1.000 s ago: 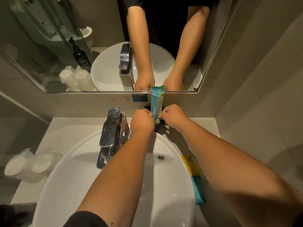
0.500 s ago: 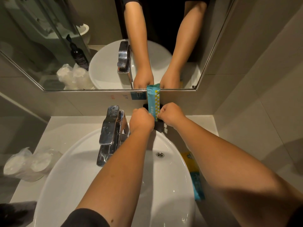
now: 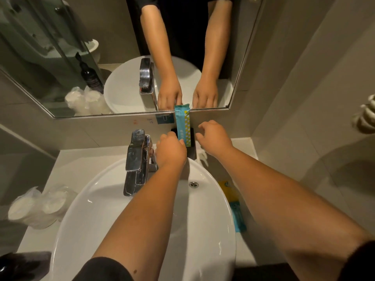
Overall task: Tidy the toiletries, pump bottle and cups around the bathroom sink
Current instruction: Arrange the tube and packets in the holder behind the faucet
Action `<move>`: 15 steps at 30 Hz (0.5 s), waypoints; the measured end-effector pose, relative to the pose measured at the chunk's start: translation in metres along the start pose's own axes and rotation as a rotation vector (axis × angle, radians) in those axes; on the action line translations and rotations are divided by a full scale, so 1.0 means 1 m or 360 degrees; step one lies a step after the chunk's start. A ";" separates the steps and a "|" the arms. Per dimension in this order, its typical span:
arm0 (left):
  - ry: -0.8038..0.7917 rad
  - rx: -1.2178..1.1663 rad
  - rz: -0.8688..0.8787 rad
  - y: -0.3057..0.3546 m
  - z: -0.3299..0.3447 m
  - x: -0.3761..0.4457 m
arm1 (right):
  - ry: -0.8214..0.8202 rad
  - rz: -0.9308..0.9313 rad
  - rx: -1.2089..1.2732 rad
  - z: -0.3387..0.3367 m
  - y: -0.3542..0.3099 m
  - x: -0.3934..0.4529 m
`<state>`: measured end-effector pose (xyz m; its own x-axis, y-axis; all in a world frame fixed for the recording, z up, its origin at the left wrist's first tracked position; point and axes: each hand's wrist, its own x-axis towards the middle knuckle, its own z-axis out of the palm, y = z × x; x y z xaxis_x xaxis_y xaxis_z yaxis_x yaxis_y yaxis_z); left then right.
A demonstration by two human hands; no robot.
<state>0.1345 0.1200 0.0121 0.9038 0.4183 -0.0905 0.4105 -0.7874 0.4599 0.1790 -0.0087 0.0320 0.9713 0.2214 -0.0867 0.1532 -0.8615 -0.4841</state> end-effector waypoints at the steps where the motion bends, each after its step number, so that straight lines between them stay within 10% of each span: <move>1: 0.0050 0.0108 0.0092 0.000 -0.003 -0.008 | 0.0033 -0.0083 -0.0151 -0.003 0.003 -0.009; 15: -0.0087 0.0528 0.1458 0.006 0.026 -0.092 | 0.0012 0.0155 -0.0619 -0.007 0.088 -0.163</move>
<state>0.0568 0.0654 0.0004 0.8908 -0.4345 0.1333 -0.4483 -0.8882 0.1010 0.0355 -0.1233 0.0094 0.9858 0.1282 -0.1086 0.1165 -0.9873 -0.1081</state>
